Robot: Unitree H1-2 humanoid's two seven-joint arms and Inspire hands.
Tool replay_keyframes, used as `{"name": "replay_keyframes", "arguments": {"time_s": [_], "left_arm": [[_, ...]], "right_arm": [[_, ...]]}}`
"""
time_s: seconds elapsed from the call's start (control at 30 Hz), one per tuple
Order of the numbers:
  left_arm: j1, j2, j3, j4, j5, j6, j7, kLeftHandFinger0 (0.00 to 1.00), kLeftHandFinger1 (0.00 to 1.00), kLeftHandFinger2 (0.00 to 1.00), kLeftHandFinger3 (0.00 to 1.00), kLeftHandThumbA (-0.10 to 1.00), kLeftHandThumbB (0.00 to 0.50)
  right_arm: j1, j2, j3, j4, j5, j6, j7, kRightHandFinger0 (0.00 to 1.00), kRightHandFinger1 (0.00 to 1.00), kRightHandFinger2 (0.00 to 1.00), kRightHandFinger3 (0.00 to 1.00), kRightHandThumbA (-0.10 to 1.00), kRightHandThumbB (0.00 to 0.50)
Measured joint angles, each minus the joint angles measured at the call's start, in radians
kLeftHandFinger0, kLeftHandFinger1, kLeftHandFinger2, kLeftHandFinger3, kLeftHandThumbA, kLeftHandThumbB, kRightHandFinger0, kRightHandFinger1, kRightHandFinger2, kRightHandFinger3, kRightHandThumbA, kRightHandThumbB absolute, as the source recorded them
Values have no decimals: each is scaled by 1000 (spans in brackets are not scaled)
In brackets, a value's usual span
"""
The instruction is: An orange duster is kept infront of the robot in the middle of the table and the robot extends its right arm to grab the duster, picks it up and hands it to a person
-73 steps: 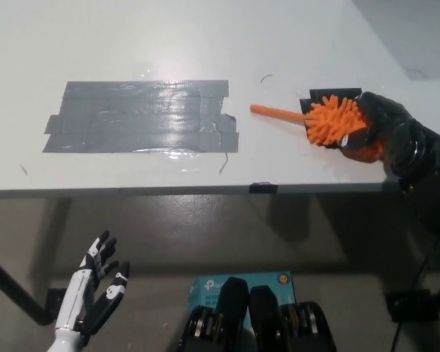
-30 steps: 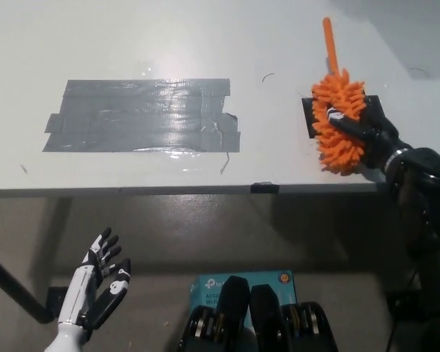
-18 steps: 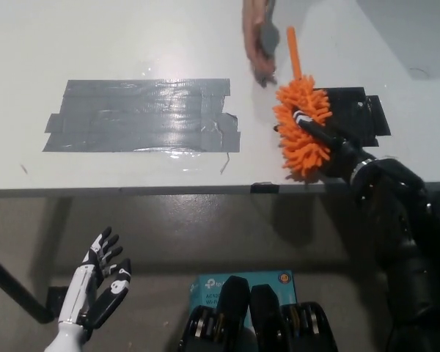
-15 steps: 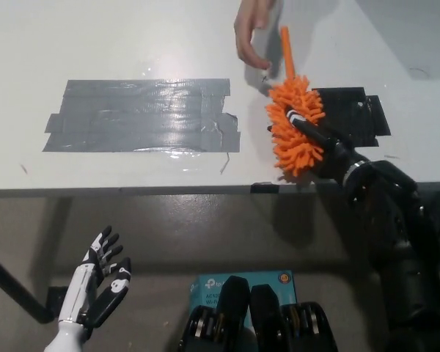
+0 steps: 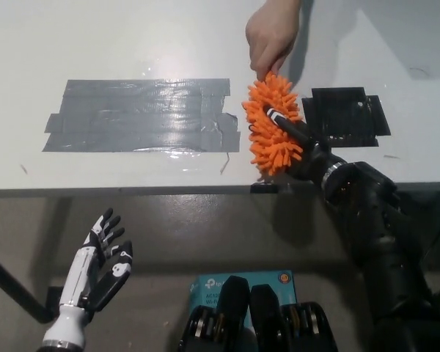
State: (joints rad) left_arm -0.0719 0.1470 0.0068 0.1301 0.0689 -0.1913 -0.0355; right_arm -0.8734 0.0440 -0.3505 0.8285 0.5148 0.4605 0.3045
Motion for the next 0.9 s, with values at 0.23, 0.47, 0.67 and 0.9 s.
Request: {"name": "replay_keyframes", "arguments": {"time_s": [0.23,0.47,0.67,0.9], "left_arm": [[-5,1,0,0,0,0,0,798,904,1000,1000,427,108],[-6,1,0,0,1,0,0,782,888,987,1000,352,111],[-16,1,-2,0,1,0,0,777,879,982,1000,313,104],[-17,2,-3,0,2,0,0,786,873,969,1000,291,108]], "right_arm": [[-5,-8,30,-4,44,0,19,1000,1000,1000,1000,330,455],[5,-14,60,-37,91,0,99,1000,1000,1000,1000,682,500],[24,-27,68,-113,94,0,161,1000,1000,1000,1000,808,500],[107,-52,86,-291,95,0,183,1000,1000,1000,1000,901,443]]}}
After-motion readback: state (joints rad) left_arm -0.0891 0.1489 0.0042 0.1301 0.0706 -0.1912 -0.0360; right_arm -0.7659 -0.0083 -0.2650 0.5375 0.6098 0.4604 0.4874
